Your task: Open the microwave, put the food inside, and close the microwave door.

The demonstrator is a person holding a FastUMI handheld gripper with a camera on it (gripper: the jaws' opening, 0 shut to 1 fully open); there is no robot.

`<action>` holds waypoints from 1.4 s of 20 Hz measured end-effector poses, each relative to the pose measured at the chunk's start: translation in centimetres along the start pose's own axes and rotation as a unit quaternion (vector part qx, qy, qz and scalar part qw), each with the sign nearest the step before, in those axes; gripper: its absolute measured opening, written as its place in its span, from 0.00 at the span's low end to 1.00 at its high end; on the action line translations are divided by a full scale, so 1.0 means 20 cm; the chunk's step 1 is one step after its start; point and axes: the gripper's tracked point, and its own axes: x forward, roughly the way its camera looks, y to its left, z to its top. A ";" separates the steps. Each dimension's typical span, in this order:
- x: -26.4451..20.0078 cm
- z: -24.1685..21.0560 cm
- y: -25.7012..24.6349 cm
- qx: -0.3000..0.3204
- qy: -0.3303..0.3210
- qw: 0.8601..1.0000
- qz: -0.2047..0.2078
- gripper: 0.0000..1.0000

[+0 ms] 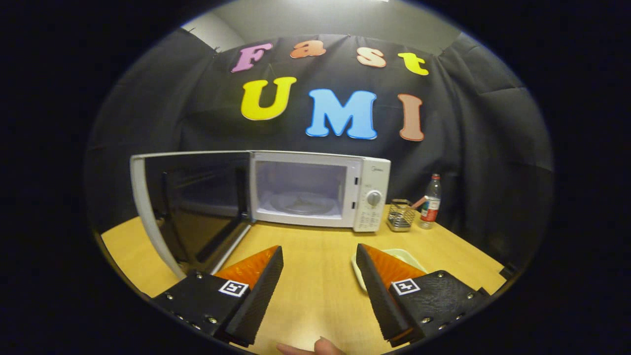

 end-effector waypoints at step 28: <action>0.56 -0.43 -0.36 0.114 0.154 0.981 0.015 0.76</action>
